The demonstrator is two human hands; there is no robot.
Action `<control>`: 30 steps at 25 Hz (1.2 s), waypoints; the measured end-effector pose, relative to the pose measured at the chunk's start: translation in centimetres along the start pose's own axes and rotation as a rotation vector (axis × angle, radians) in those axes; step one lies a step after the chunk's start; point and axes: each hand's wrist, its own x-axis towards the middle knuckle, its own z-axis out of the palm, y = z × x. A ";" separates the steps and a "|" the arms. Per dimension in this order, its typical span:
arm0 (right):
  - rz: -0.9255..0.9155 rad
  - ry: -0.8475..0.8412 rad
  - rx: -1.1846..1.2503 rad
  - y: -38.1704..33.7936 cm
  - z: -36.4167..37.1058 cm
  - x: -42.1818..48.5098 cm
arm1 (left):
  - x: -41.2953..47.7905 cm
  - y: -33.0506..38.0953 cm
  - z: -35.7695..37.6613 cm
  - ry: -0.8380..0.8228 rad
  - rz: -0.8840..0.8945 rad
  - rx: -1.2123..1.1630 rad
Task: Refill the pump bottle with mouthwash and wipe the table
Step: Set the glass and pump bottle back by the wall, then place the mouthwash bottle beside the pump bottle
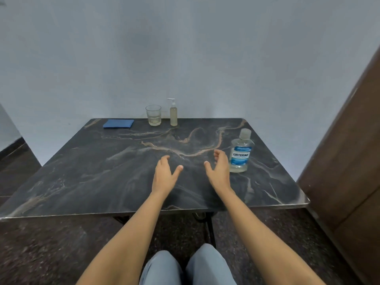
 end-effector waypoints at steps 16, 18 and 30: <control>0.314 0.297 -0.136 3.0 -4.1 2.8 | -2.3 -0.3 1.0 0.016 0.027 0.040; 0.311 0.328 -0.134 3.5 -3.8 3.0 | -1.6 -0.7 1.0 0.016 0.027 0.043; 0.197 0.269 -0.008 3.0 3.1 14.7 | 9.2 -3.7 0.1 0.033 0.016 0.121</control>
